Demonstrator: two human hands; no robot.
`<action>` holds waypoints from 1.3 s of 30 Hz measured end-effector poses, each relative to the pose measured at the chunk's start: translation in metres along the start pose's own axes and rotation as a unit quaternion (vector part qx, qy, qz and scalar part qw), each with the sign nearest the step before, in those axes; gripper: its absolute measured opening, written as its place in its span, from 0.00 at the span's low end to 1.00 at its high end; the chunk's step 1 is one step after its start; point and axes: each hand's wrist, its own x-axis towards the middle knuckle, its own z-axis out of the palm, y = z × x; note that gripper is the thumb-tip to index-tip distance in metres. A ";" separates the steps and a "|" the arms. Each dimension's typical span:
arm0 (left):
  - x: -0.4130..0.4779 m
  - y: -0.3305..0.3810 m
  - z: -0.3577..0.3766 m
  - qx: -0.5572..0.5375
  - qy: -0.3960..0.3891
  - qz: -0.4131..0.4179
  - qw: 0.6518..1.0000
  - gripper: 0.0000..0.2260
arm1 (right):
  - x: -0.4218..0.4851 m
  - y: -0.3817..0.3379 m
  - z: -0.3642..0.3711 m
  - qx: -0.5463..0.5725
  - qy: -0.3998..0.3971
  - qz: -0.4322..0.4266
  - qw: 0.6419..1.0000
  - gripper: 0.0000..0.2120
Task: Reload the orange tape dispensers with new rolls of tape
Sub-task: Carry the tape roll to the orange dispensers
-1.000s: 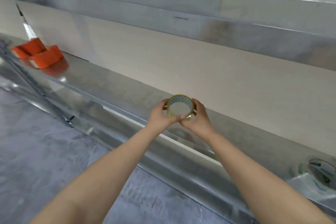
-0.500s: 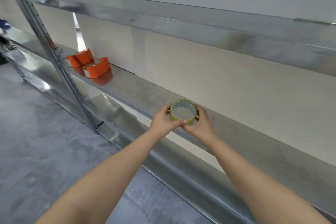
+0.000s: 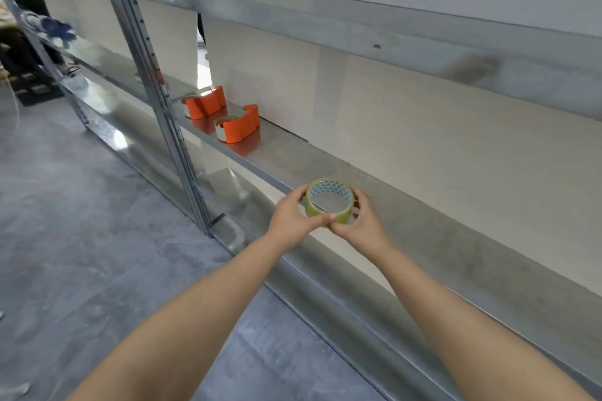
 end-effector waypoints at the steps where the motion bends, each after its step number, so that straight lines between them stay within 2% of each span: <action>1: 0.004 -0.004 -0.008 0.003 0.006 -0.004 1.000 0.34 | 0.007 -0.003 0.009 0.001 -0.009 -0.004 1.000 0.30; 7: 0.037 -0.031 -0.052 -0.007 0.022 -0.010 1.000 0.31 | 0.046 -0.011 0.059 0.011 -0.031 -0.011 0.999 0.30; 12: 0.082 -0.051 -0.080 0.009 0.023 -0.018 1.000 0.34 | 0.089 -0.010 0.096 0.011 -0.034 -0.007 0.999 0.31; 17: 0.136 -0.062 -0.101 0.012 -0.003 -0.014 1.000 0.35 | 0.138 -0.012 0.122 0.016 -0.012 -0.016 1.000 0.26; 23: 0.186 -0.071 -0.118 0.021 -0.012 -0.010 1.000 0.38 | 0.188 -0.007 0.144 -0.009 -0.002 -0.022 1.000 0.29; 26: 0.204 -0.078 -0.124 0.032 -0.016 -0.015 0.999 0.39 | 0.203 -0.002 0.155 -0.029 0.001 0.001 1.000 0.29; 32: 0.235 -0.095 -0.128 0.063 -0.056 0.004 0.996 0.41 | 0.221 0.013 0.173 -0.058 0.029 0.041 0.997 0.31; 39: 0.268 -0.128 -0.144 0.027 -0.161 0.026 0.986 0.38 | 0.234 0.024 0.205 -0.051 0.067 0.119 0.989 0.29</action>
